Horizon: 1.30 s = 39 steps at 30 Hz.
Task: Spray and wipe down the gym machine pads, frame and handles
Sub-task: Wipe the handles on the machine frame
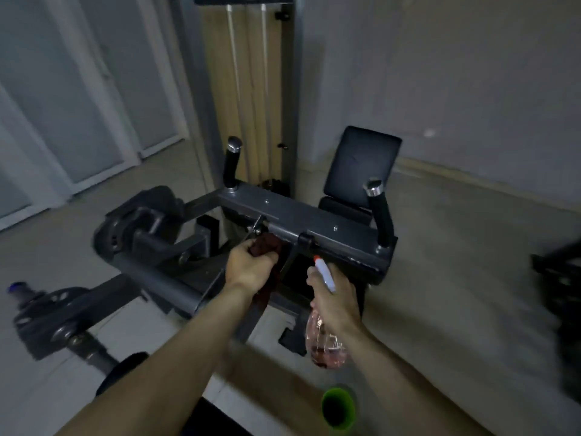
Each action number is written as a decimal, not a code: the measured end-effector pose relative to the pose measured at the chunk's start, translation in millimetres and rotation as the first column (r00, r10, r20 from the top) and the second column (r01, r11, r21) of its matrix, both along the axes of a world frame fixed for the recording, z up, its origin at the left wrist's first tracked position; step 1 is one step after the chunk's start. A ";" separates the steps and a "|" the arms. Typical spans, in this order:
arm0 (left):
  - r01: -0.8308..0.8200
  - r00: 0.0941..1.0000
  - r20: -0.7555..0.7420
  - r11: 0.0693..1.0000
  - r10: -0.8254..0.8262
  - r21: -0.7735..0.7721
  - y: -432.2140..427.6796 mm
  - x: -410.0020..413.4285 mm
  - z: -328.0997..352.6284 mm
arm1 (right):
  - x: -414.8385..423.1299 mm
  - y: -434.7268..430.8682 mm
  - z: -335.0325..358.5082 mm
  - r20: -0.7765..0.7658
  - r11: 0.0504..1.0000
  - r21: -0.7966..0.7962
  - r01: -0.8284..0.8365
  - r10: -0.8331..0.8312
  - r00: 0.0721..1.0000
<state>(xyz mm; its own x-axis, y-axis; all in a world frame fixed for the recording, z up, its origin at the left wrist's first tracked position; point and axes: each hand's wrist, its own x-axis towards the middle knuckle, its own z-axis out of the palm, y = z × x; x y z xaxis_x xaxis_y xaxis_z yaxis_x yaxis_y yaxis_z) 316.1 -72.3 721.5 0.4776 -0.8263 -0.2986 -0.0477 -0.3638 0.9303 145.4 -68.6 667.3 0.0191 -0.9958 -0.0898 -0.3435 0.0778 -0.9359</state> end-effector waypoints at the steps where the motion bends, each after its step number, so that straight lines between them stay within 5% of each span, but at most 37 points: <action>1: 0.029 0.999 -0.020 0.999 -0.030 -0.020 2.0 9.1 -1.5 | 7.2 7.9 -0.1 0.017 0.998 -0.001 0.065 -0.065 0.998; 4: 0.123 0.990 -0.065 0.992 -0.126 -0.040 13.1 30.7 2.1 | 25.8 39.8 17.1 0.038 0.970 -0.008 0.245 -0.244 0.969; 12: 0.332 0.928 -0.169 0.943 -0.333 -0.033 22.3 38.3 16.9 | 50.0 72.8 58.5 -0.051 0.954 -0.021 0.301 -0.301 0.952; 20: 0.295 0.925 -0.243 0.955 -0.292 -0.022 -6.1 25.6 -2.5 | 61.2 53.6 57.8 0.025 0.951 0.002 0.308 -0.308 0.951; 24: 0.301 0.916 -0.283 0.954 -0.284 0.019 -30.4 40.5 -1.7 | 62.1 18.1 66.9 0.172 0.919 -0.114 0.376 -0.355 0.919; 30: 0.288 0.928 -0.248 0.958 -0.278 0.005 -73.2 54.7 21.0 | 84.1 -96.2 101.5 0.190 0.809 -0.387 0.442 -0.399 0.897; 35: 0.211 0.938 -0.276 0.977 -0.212 -0.032 -96.7 67.9 25.0 | 106.8 -165.3 107.1 0.248 0.843 -0.379 0.381 -0.303 0.920; 39: 0.202 0.937 -0.289 0.979 -0.194 -0.002 -104.6 79.9 12.8 | 119.9 -180.1 88.4 0.146 0.911 -0.335 0.243 -0.204 0.968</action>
<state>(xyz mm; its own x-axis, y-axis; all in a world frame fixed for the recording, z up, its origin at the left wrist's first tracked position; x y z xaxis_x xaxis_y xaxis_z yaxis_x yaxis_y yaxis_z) 396.0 -176.8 734.3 0.1964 -0.8850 -0.4222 0.1458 -0.3995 0.9051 265.3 -248.6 755.7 -0.2173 -0.9429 0.2526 -0.2529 -0.1956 -0.9475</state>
